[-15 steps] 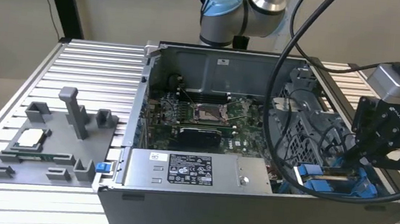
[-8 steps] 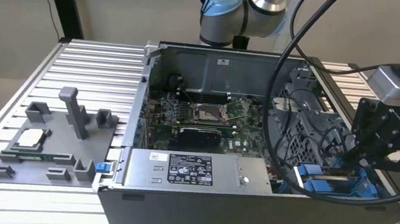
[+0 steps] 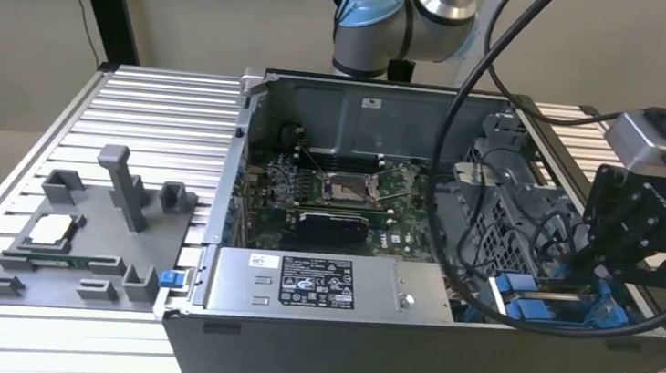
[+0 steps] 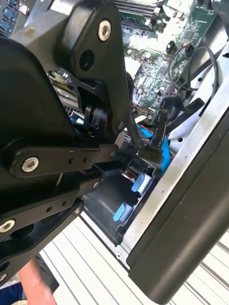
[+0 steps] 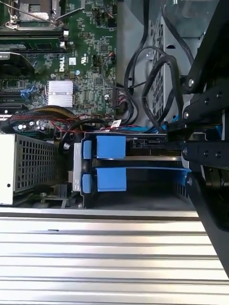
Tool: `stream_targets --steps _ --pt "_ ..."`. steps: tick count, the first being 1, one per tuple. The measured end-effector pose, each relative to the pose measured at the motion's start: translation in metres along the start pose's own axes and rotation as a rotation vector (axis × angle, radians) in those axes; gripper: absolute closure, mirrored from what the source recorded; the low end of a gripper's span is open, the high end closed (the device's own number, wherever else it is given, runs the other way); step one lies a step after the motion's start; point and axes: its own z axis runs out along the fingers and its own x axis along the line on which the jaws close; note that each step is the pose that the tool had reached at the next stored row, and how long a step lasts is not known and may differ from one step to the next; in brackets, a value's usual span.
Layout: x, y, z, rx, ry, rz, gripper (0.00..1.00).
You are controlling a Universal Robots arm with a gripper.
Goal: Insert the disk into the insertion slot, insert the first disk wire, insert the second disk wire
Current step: 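Insert the first disk wire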
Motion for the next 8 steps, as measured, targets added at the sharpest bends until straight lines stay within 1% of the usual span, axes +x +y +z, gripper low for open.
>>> stream_targets --steps 2,8 --pt "0.0000 0.0001 0.0002 0.0005 -0.0009 0.009 1.00" --pt "0.0001 0.0001 0.0010 0.0014 -0.0020 0.010 1.00"
